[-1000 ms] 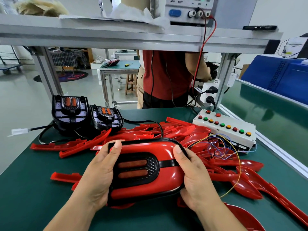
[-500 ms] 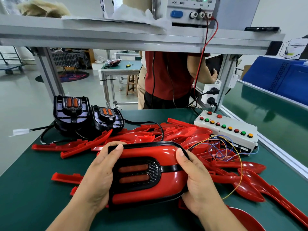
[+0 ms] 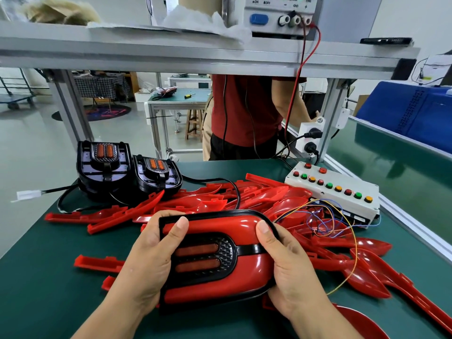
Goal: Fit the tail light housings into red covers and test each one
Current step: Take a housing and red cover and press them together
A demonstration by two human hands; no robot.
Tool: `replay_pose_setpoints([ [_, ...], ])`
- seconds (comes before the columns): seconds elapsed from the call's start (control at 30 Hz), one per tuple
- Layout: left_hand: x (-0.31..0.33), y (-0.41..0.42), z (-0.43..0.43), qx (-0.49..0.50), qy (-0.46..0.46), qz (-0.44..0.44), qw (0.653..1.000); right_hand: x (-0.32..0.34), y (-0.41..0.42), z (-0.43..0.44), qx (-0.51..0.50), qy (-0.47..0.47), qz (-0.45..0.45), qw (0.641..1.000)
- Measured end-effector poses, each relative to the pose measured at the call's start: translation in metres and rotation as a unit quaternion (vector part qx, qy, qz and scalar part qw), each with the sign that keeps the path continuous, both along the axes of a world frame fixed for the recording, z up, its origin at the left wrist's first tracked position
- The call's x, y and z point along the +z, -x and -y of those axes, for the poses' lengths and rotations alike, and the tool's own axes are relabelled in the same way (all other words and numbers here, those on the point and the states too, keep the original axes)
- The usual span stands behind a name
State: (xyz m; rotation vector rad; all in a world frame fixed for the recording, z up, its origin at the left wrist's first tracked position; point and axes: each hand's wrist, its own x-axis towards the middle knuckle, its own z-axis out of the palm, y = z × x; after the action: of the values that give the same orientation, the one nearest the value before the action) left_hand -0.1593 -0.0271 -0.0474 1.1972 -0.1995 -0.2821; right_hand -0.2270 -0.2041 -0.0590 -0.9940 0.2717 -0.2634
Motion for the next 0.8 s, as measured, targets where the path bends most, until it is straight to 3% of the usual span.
replay_pose_setpoints([
  [0.23, 0.002, -0.002, 0.002, 0.004, 0.002, 0.007, 1.000, 0.000, 0.001, -0.001, -0.014, -0.023, 0.017, 0.999],
  [0.43, -0.001, -0.009, 0.006, -0.002, -0.019, -0.014, 1.000, 0.000, -0.001, 0.002, -0.008, 0.010, 0.002, 1.000],
  [0.63, 0.000, -0.015, -0.005, -0.053, -0.017, -0.068, 0.996, 0.012, -0.005, 0.011, 0.066, 0.119, -0.030, 0.990],
  [0.8, 0.003, -0.013, -0.013, -0.060, -0.025, -0.049, 0.997, 0.024, -0.013, 0.008, 0.083, 0.296, -0.083, 0.948],
])
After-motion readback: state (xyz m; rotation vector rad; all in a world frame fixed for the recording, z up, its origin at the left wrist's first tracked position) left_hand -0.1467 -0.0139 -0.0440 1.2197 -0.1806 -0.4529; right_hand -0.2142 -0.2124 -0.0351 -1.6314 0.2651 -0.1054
